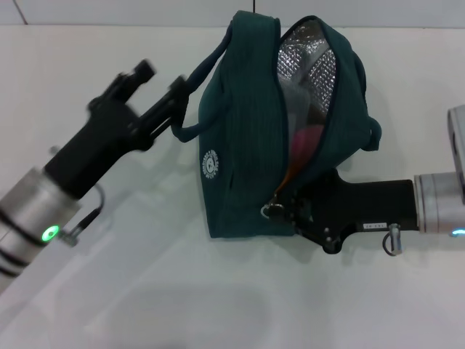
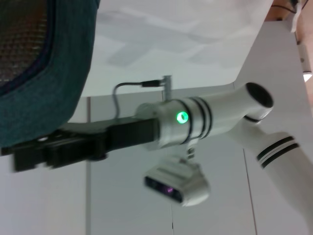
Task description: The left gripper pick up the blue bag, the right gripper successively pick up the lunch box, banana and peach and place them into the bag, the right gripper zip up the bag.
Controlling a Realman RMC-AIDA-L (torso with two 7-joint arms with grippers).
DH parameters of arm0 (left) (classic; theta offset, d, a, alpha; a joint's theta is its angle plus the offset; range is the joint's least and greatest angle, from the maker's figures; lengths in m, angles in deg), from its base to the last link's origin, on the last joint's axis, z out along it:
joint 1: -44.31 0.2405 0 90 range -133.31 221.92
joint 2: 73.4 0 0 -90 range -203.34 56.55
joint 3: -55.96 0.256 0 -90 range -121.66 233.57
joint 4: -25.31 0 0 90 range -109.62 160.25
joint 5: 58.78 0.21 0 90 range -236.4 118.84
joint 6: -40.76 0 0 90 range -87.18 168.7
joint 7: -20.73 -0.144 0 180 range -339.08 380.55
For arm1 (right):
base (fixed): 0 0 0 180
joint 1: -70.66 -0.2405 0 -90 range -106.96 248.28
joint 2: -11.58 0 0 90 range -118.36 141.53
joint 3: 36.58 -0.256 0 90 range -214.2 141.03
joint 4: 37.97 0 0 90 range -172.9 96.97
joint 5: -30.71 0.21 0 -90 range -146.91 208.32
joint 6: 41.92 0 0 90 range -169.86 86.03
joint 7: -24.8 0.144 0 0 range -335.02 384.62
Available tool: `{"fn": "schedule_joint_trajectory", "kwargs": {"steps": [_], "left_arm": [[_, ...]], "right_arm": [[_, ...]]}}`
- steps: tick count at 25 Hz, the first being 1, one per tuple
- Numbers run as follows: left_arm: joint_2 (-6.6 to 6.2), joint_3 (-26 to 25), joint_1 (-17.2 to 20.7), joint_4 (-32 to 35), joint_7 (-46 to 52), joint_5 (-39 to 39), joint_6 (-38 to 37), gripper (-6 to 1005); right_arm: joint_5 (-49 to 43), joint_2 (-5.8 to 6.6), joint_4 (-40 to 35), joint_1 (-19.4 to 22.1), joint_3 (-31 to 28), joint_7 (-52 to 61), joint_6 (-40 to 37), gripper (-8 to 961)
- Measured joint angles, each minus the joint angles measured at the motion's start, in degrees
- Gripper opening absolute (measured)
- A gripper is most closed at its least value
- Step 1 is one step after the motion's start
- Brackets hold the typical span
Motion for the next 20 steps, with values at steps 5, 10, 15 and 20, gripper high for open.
{"fn": "schedule_joint_trajectory", "kwargs": {"steps": [5,10,15,20], "left_arm": [[-0.25,1.0,5.1,1.5,-2.3,1.0,0.3,755],[-0.01,8.4,7.4,1.3,-8.3,2.3,1.9,822],[0.21,15.7,7.2,0.9,-11.4,2.4,3.0,817],[0.42,16.7,6.4,0.8,-11.5,2.7,3.6,816]], "right_arm": [[-0.2,0.13,-1.5,0.8,-2.0,0.0,-0.1,17],[-0.2,0.08,-1.2,0.2,-4.2,0.2,0.2,17],[-0.1,0.04,-1.4,-0.3,-4.6,0.5,0.3,18],[0.1,-0.21,-1.5,-0.5,-4.6,0.5,0.3,18]]}}
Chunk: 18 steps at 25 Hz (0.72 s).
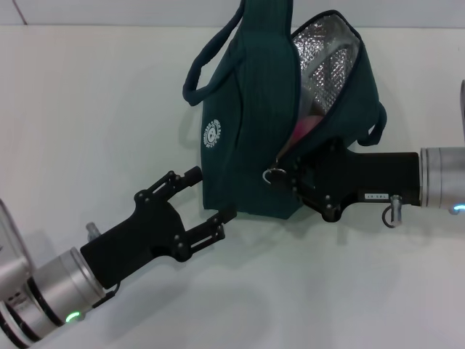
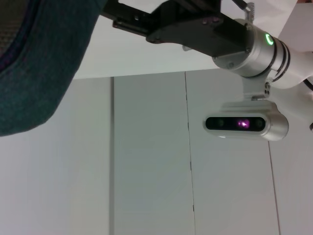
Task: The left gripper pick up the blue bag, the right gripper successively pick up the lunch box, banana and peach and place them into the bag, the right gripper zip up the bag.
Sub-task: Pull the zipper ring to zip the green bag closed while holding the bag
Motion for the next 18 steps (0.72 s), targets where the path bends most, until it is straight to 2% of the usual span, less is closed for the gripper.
{"fn": "schedule_joint_trajectory", "kwargs": {"steps": [18], "left_arm": [[-0.01,0.1,-2.3,0.3,0.1,-0.4,2.3,802]], "right_arm": [[2.5,-0.06,1.3,1.0,0.0,0.2,-1.9,18]]}}
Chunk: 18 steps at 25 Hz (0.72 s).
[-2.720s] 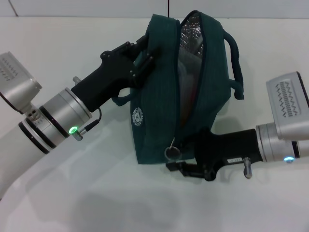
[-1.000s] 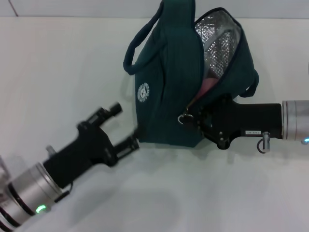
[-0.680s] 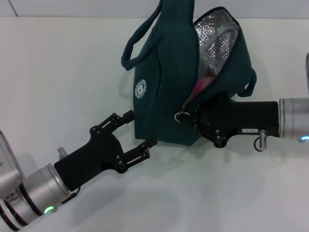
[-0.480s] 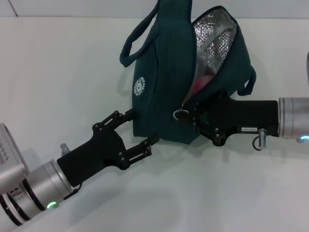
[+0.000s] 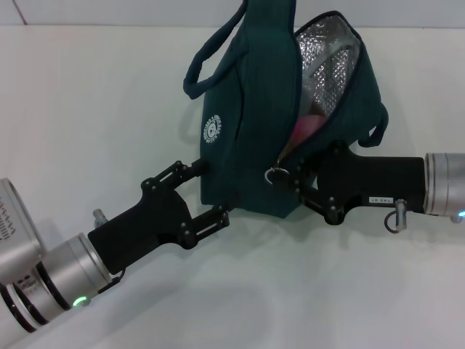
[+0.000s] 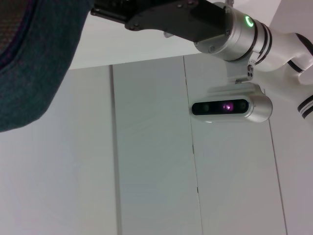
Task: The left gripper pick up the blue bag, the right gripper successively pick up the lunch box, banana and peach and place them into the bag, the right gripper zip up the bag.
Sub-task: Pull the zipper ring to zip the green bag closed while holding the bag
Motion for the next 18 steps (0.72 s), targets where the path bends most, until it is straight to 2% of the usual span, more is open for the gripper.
{"fn": "schedule_joint_trajectory", "kwargs": {"steps": [7,12,15,18], "left_arm": [[0.00,-0.3,-0.6,-0.2,0.1,-0.2,0.6,790],[0.00,0.0,-0.8,-0.2,-0.3,0.1,1.0,544],[0.00,0.0,-1.0,-0.1,-0.6,0.7,1.1,319],[0.00,0.0,-1.3,0.4,-0.8,1.0,1.1,285]], "right_arm": [[0.0,0.05,0.3,0.3,0.0,0.0,-1.0,17],[0.0,0.12,1.4,0.4,0.0,1.2,-1.5,17],[0.4,0.11,2.3,0.6,0.0,1.9,-1.5,17],[1.6,0.11,3.8,0.6,-0.1,2.4,-1.5,17]]}}
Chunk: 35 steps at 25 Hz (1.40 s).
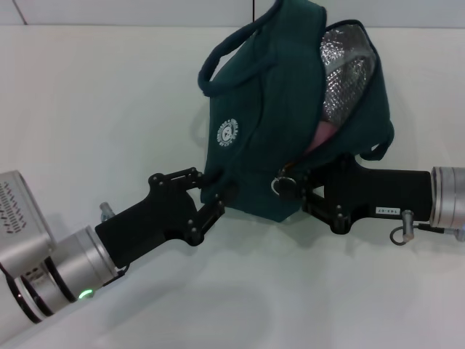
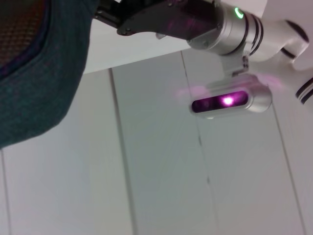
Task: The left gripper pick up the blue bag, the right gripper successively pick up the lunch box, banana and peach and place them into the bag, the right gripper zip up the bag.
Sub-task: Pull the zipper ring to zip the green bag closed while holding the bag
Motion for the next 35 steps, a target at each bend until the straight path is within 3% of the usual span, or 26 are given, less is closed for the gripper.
{"fn": "schedule_joint_trajectory", "kwargs": {"steps": [7,14,22,27,35], "left_arm": [[0.00,0.0,-1.0,0.0,-0.1,0.4,0.0,239],[0.00,0.0,-1.1,-0.1,-0.1,0.4,0.0,204],[0.00,0.0,-1.0,-0.4,-0.1,0.4,-0.1,140],[0.00,0.0,-0.7,-0.5,-0.1,0.4,0.0,80],[-0.10,0.0,-0.3,-0.5,-0.1,0.8,0.0,68]], "right_arm": [[2.1,0.14,4.2,-0.6,-2.0,9.6,-0.2,18],[1.9,1.67,4.3,-1.0,-3.2,19.7,-4.0,18],[1.7,1.61,3.5,0.6,-8.5,18.0,-9.3,17],[1.8,0.80,3.0,2.3,-11.8,14.3,-9.6,17],[3.9,0.22,2.9,2.9,-14.1,4.8,-12.2,18]]}}
